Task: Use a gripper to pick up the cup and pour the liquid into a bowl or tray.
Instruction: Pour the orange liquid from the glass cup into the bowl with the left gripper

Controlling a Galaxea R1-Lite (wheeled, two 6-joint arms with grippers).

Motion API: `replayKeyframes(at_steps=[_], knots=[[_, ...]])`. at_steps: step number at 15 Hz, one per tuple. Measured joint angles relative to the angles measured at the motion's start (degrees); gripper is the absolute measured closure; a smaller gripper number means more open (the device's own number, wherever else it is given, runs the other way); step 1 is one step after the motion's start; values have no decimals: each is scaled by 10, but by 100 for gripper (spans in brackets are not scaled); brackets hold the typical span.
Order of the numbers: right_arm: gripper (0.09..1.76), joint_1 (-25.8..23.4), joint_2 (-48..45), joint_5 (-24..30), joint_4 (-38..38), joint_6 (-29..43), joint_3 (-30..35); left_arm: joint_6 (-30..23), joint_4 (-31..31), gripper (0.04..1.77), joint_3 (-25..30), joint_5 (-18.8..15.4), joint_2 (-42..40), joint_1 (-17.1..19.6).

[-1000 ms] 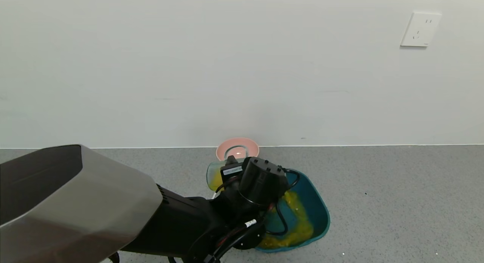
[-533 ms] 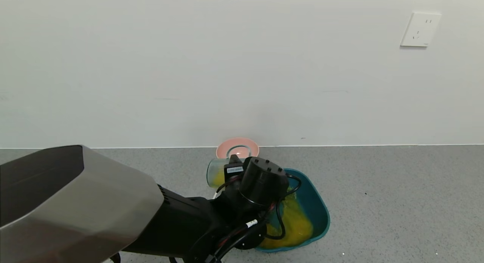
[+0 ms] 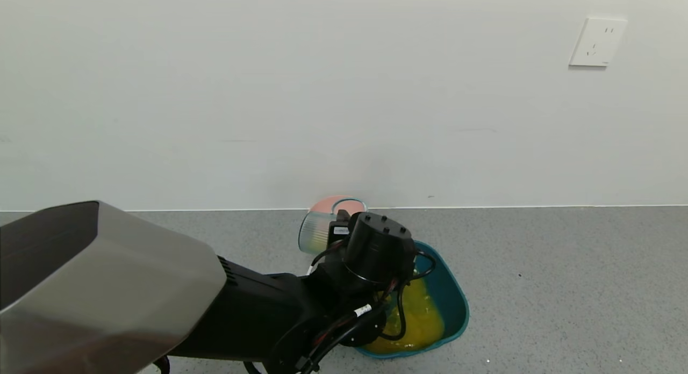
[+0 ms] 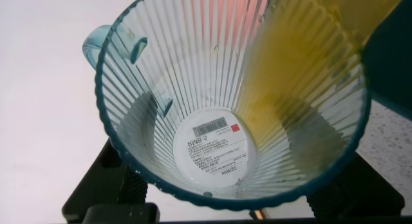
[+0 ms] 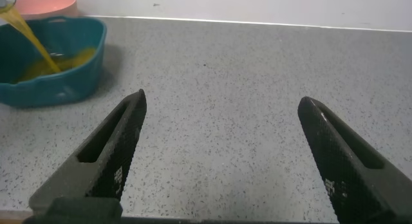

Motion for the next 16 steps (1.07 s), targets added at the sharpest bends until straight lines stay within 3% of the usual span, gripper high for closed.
replayKeyframes(at_steps=[8,16], knots=[[14,0,0,0,0,0,0,108,1,51,-15,-1,-15,-3],[14,0,0,0,0,0,0,167,8,51,-12,-1,-35,-3]])
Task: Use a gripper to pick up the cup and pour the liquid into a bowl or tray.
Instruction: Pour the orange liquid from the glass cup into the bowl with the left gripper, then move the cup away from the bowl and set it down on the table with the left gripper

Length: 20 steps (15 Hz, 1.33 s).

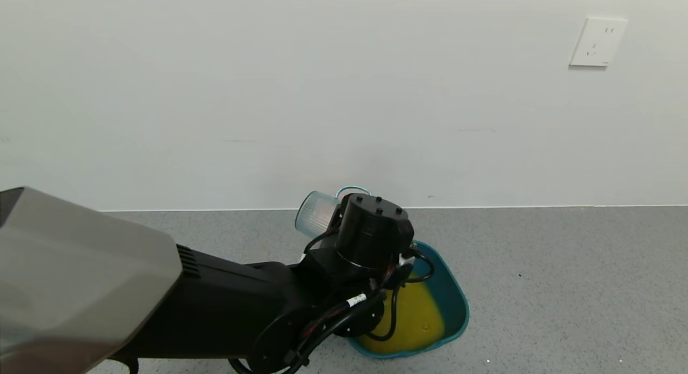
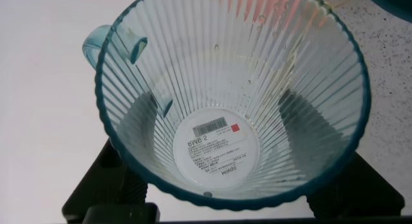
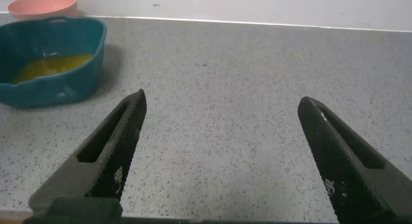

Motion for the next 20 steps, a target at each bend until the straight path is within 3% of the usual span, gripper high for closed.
replayKeyframes(at_steps=[15,20], knots=[[14,0,0,0,0,0,0,12,-6,51,18,3,-14,-12],[14,0,0,0,0,0,0,-41,-7,51,6,10,-24,-10]])
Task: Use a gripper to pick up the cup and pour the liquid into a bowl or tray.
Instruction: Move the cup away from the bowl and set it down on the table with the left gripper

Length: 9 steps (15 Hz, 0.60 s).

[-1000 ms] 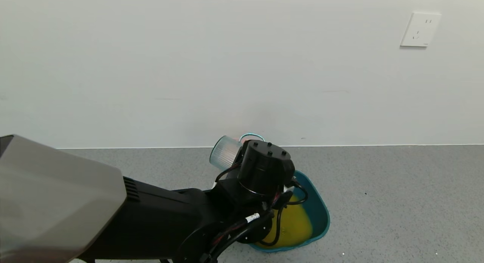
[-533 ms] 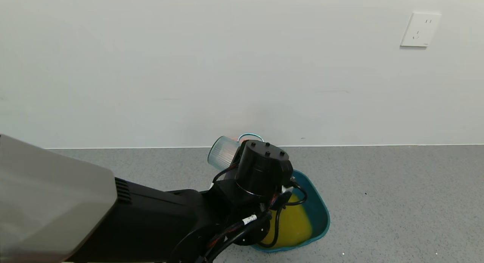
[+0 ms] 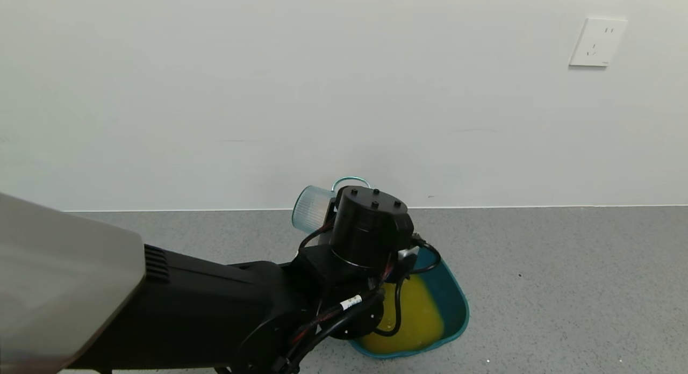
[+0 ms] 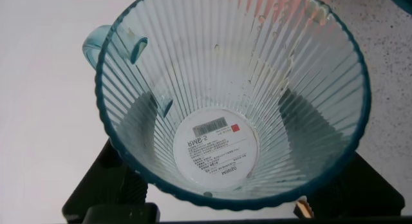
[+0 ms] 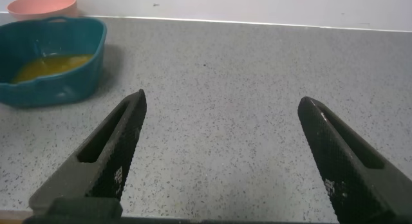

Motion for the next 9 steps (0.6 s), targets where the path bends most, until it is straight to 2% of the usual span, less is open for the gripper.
replayKeyframes(at_steps=[4,6,9], knots=[[14,0,0,0,0,0,0,-69,0,51,-2,-6,-9,1],[14,0,0,0,0,0,0,-139,3,51,-2,-7,-12,1],[14,0,0,0,0,0,0,-209,4,51,11,-10,-22,2]])
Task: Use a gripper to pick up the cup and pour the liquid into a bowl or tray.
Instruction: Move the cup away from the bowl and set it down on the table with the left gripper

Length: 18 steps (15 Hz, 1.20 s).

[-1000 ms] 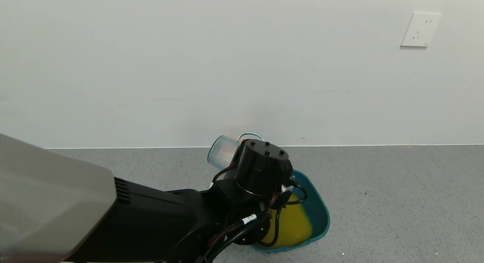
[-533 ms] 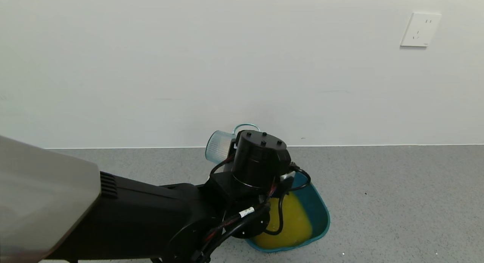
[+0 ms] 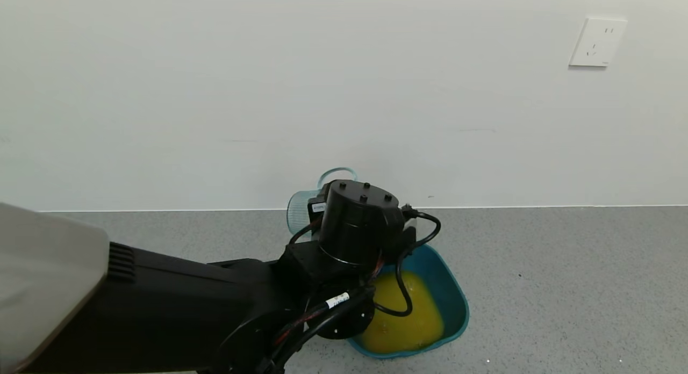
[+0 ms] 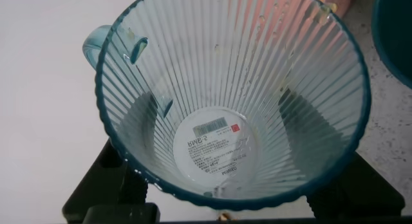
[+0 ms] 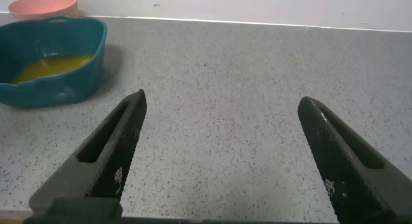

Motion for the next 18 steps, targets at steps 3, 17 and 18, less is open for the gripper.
replayKeyframes(at_steps=[3,17,18], knots=[[14,0,0,0,0,0,0,-52,-2,51,16,-25,-18,12],[14,0,0,0,0,0,0,-534,-2,51,79,-225,-103,165],[14,0,0,0,0,0,0,-555,-2,51,76,-227,-105,182]])
